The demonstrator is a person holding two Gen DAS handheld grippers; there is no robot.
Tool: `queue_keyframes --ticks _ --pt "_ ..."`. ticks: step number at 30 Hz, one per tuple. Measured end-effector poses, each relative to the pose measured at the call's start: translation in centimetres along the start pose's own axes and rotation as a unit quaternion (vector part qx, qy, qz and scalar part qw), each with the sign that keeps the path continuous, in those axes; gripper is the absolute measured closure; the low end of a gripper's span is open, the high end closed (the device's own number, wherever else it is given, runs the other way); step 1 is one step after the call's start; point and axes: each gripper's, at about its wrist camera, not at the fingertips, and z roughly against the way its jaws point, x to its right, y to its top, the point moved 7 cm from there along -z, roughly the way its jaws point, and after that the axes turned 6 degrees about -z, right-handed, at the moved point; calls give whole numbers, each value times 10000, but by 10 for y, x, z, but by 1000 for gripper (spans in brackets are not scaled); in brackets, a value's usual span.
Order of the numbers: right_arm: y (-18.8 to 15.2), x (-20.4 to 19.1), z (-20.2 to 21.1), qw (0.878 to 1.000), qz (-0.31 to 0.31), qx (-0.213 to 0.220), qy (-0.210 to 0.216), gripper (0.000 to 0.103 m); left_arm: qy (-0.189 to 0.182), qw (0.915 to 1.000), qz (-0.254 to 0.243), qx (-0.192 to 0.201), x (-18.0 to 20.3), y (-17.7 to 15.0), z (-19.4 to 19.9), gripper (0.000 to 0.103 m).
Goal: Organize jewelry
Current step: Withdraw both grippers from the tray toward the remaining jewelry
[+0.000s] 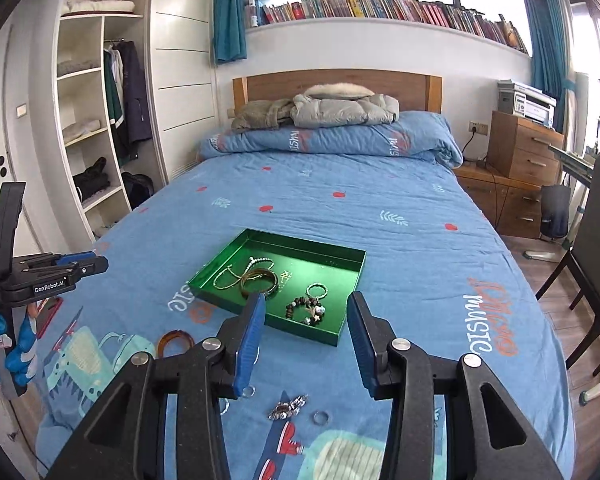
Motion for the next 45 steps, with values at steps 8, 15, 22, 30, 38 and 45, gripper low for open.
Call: queue_keyframes --ticks 8,15,22,30,38,45 --pt "-27 -18 79 9994 102 284 137 63 -26 9998 -14 184 4 -36 78 73" --pt "-34 -22 123 9985 208 489 158 64 6 9987 -14 517 13 -46 123 73" --pt "-36 -19 140 9977 95 637 190 64 10 9980 -48 628 19 -50 135 73" --pt "-46 -15 126 9982 -9 553 227 64 -81 9989 -74 465 20 -62 116 73" --pt "-71 9 88 9993 -206 294 79 64 -154 9997 -151 153 32 -87 68 73" --pt "-101 28 37 9997 -208 -133 46 64 -475 9985 -80 -257 54 -113 10 73"
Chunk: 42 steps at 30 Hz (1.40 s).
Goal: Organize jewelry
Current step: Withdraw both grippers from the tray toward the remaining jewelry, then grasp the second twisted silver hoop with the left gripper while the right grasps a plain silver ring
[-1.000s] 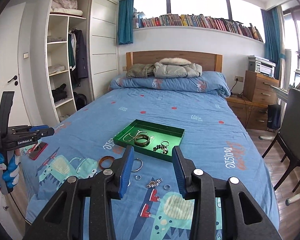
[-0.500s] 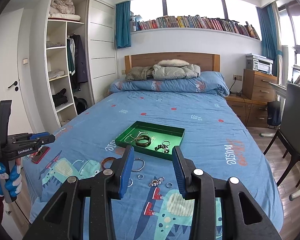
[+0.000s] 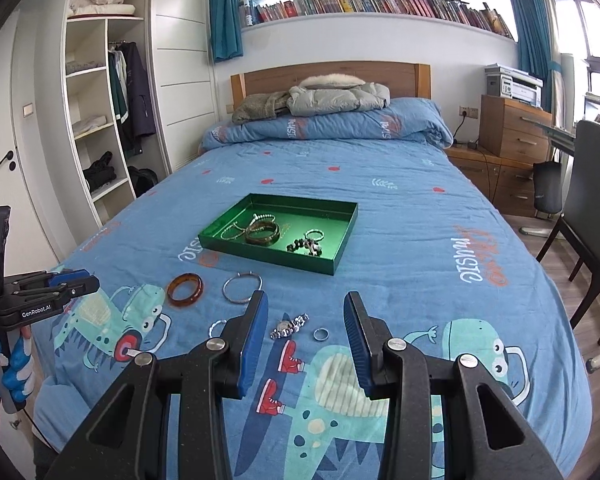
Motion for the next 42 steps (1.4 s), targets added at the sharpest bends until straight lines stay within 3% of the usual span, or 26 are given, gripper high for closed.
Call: queue_keyframes --ticks 10,18,23,28,32,42 --pt "-44 25 -90 9955 -21 -932 164 64 -649 9939 -216 -865 40 -29 -102 74" --pt "-68 26 -153 9868 209 -1554 402 65 -792 9896 -103 -1200 43 -25 -154 79" --pt "-73 27 -180 9832 252 -1750 464 68 -732 9873 -227 -1392 45 -28 -175 85" --pt "-77 26 -197 9798 346 -1920 440 78 -669 9861 -515 -1433 54 -27 -181 89" --pt "-82 25 -204 9780 373 -2017 385 78 -570 9836 -839 -1490 60 -28 -185 90" --pt "-83 27 -216 9698 322 -2406 245 77 -551 9773 -762 -1896 59 -26 -201 92"
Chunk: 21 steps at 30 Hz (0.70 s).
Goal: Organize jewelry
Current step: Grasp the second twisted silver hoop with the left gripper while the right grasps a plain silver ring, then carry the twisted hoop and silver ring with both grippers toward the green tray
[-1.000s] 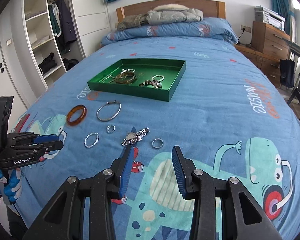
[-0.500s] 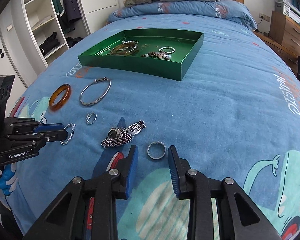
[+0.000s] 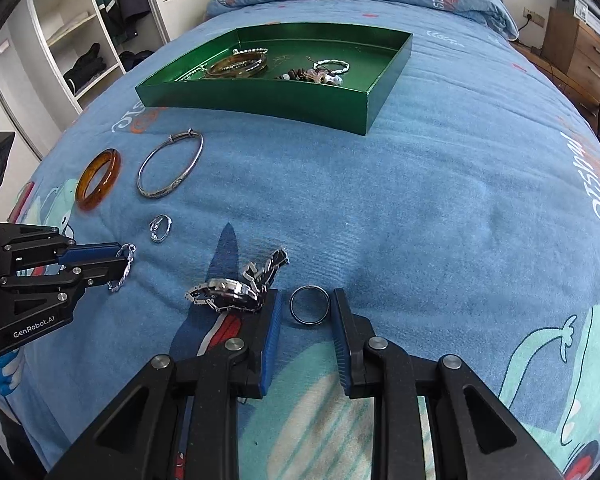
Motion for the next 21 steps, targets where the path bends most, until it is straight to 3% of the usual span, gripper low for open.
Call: queue_keyframes --ticks 7,21 --pt "-3 0 7 9997 -67 184 -160 82 317 9993 -38 172 7 -2 8 99" --pt "-54 17 70 9971 -468 477 -356 83 362 9980 128 512 15 -35 60 99"
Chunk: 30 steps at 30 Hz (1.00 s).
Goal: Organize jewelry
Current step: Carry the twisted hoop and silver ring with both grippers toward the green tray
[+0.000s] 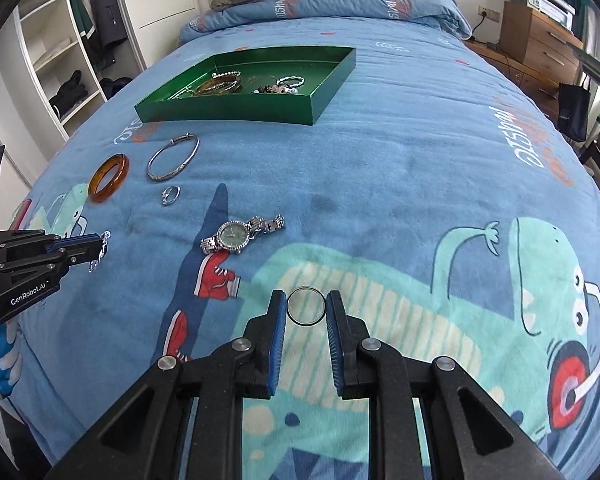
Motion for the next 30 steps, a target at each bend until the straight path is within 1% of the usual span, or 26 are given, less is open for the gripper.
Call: queue_keyframes --ticks 7,14,24,30 --pt "-14 -7 48 9994 -45 333 21 83 149 9993 -9 346 1 -11 47 99" --pt "-22 -26 93 9975 45 695 80 83 355 9958 67 843 -5 -23 103 99" --pt "-21 -69 147 9920 380 1195 158 83 745 9846 196 1567 -25 -34 173 99" --pt "-7 -94 165 9877 528 1439 296 83 917 9782 243 1848 -35 -31 197 99"
